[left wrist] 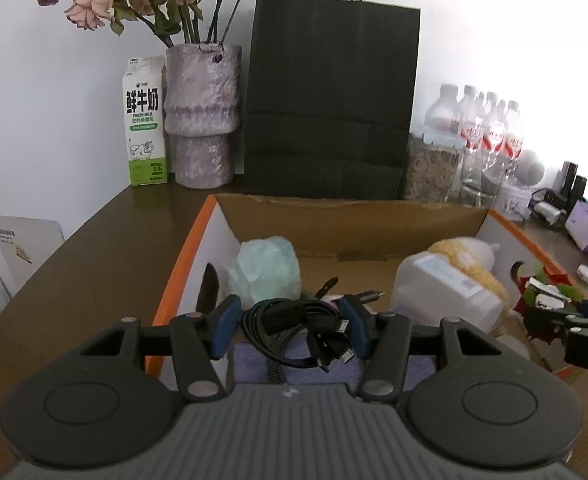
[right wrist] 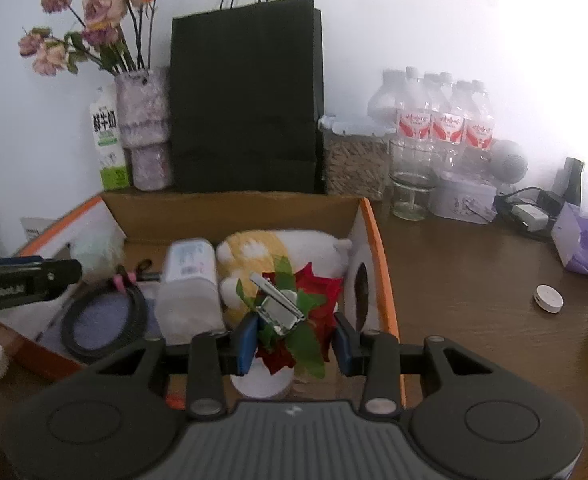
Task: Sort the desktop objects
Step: 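Lower cable and ornament into the box and open both grippers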
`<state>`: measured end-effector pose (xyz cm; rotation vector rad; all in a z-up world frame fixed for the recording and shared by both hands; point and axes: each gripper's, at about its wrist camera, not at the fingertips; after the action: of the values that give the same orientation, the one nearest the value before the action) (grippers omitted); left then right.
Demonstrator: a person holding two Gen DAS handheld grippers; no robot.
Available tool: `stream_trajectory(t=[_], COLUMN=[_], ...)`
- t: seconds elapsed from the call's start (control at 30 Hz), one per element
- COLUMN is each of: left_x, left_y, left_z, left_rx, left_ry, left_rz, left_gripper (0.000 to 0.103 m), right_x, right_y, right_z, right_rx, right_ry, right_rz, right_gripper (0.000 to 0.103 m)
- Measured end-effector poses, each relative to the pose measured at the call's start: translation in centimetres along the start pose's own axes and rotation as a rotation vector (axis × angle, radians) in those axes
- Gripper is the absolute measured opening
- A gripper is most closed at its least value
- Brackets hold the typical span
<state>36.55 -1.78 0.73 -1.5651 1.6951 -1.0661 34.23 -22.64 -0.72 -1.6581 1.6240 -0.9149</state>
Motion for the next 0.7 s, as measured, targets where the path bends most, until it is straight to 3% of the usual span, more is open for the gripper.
stream_trajectory(t=[0.3, 0.37, 0.47, 0.53, 0.57, 0.7], left_x=[0.4, 0.5, 0.6, 0.6, 0.6, 0.4], left_y=[0.4, 0.4, 0.1, -0.1, -0.1, -0.5], left_z=[0.6, 0.3, -0.6, -1.2, -1.6, -2.4], left_rx=[-0.023, -0.014, 0.027, 0.058, 0.075, 0.104], left_ry=[-0.008, -0.019, -0.023, -0.026, -0.03, -0.036], left_rz=[0.037, 0.038, 0.04, 0.035, 0.032, 0.009], left_gripper=[0.057, 0.064, 0.083, 0.103, 0.103, 0.103], right_x=[-0.3, -0.1, 0.1, 0.1, 0.1, 0.4], right_y=[0.2, 0.2, 0.0, -0.2, -0.2, -0.4], right_z=[0.3, 0.1, -0.6, -1.1, -1.4, -2.4], right_rx=[-0.003, 0.003, 0.039, 0.065, 0.077, 0.123], right_ry=[-0.006, -0.014, -0.018, -0.015, -0.019, -0.039], right_rz=[-0.018, -0.003, 0.009, 0.012, 0.017, 0.04], right_gripper=[0.04, 0.052, 0.067, 0.078, 0.088, 0.1])
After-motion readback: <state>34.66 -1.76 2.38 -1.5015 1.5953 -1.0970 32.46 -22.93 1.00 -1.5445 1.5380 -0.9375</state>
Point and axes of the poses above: each gripper's, at about its wrist camera, not at the fingertips, and z roughly the way its jaws point, x to its right, y to its underside, and after that the axes turned 7 degrees about y, right-handed
